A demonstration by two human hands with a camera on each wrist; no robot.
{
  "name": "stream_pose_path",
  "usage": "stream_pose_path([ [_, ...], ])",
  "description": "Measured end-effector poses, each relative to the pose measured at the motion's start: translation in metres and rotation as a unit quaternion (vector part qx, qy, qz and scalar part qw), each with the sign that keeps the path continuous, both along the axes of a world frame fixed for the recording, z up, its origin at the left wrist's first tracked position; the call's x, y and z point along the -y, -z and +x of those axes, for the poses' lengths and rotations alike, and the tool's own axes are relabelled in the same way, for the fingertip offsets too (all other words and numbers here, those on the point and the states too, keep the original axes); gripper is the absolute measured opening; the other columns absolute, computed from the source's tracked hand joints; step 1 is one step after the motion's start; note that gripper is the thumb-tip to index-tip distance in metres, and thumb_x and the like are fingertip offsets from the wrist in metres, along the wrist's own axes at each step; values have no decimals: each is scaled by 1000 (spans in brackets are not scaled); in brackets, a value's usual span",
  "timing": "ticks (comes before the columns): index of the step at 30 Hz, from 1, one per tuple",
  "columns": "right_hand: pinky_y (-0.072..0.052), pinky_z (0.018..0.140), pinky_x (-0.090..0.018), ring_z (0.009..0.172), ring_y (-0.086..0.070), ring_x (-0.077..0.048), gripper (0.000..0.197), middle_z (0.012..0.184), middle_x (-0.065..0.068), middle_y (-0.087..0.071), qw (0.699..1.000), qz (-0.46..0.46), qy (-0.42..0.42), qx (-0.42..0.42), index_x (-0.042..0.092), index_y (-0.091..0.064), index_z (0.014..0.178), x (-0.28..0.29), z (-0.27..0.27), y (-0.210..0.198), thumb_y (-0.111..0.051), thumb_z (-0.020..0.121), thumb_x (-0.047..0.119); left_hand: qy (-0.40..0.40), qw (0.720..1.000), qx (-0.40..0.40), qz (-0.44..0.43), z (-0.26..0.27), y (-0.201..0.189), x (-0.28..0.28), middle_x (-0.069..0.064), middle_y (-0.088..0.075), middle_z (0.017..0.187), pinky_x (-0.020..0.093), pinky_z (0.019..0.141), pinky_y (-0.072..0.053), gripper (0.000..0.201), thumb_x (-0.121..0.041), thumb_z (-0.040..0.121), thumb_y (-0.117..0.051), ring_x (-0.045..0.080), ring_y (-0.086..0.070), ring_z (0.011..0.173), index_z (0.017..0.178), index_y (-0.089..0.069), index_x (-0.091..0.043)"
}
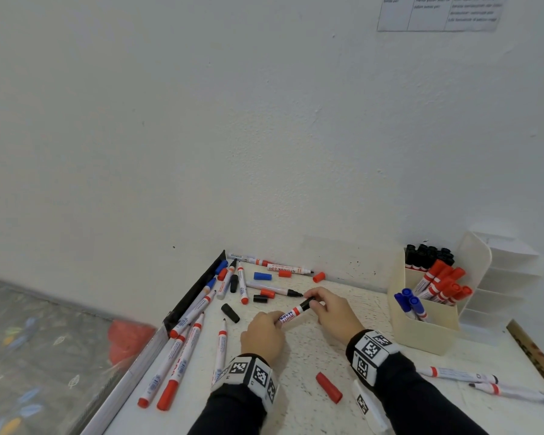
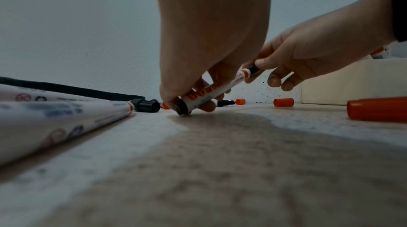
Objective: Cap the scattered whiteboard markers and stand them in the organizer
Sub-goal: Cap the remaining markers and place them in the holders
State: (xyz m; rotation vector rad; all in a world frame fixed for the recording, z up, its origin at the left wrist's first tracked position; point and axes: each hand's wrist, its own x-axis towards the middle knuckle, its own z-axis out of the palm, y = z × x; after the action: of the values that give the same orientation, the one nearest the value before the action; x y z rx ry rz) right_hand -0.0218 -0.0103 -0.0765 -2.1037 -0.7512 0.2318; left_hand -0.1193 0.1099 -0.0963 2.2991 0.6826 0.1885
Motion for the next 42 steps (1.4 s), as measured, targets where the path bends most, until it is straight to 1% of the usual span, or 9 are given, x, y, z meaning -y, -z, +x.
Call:
stream_pose_path([
  [7,-28,56,-26,56,-35,-12,41,60,2,-38,999,-28,35,-4,18,-42,63,0,-2,-6,-36,97,39,42,987,124,-92,-6,-6,9,-12,-55,82,11,62,-36,19,-31,87,-61,0,-49,74,104,-62,-22],
  [13,-27,54,-26,53,-31,-11,44,56,4,-34,999,-30,9,-24,19,-38,59,-2,-7,-11,-34,98,40,93,980,107,-140,-6,-6,10,-7,-50,63,16,50,-35,22,-29,96,-45,2,-42,49,85,-62,-20],
  [17,-29,55,-25,51,-33,-11,38,57,2,-37,999,29,-37,-26,18,-40,65,-3,-8,-21,-34,98,35,90,925,97,-356,-12,-17,13,-6,-38,54,15,35,-19,32,-34,99,-37,4,-25,33,78,-54,-16],
  [21,-27,53,-22,50,-32,-7,34,56,5,-35,995,30,-90,2,23,-41,67,-4,-8,-35,-34,98,35,77,895,109,-426,-14,-26,15,-10,-37,47,12,35,-16,35,-39,98,-38,5,-24,34,74,-51,-17],
  [26,-32,55,-23,51,-38,-8,33,59,4,-43,995,-4,-100,6,19,-44,72,9,-9,-38,-35,98,38,83,911,113,-389,-16,-24,16,-5,-54,59,19,38,-33,32,-37,95,-45,7,-40,37,84,-64,-13],
  [30,-39,50,-17,51,-46,-8,27,68,2,-57,997,32,-65,-8,14,-53,83,25,-12,-45,-41,96,34,64,933,120,-333,-24,-37,11,-4,-67,96,21,71,-45,31,-38,96,-42,8,-59,80,108,-63,-18],
  [33,-41,46,-15,55,-52,-11,17,78,0,-64,995,98,-11,-10,17,-55,88,38,-11,-59,-45,95,29,-22,968,138,-209,-35,-42,-8,-3,-62,111,16,65,-41,25,-27,96,-45,3,-53,79,116,-58,-20],
  [37,-46,50,-16,58,-57,-14,11,82,-6,-65,986,148,63,48,18,-53,90,61,-1,-88,-45,96,21,-81,993,-79,18,-55,-35,-37,1,-59,105,20,81,-44,27,-26,94,-46,12,-58,97,115,-55,-13],
  [42,-44,68,-30,82,-58,-23,22,91,-10,-60,976,76,150,137,5,-53,107,108,15,-115,-40,98,20,-114,976,-177,62,-78,-16,-38,3,-55,124,21,85,-50,52,-44,88,-55,14,-57,105,126,-43,-10],
])
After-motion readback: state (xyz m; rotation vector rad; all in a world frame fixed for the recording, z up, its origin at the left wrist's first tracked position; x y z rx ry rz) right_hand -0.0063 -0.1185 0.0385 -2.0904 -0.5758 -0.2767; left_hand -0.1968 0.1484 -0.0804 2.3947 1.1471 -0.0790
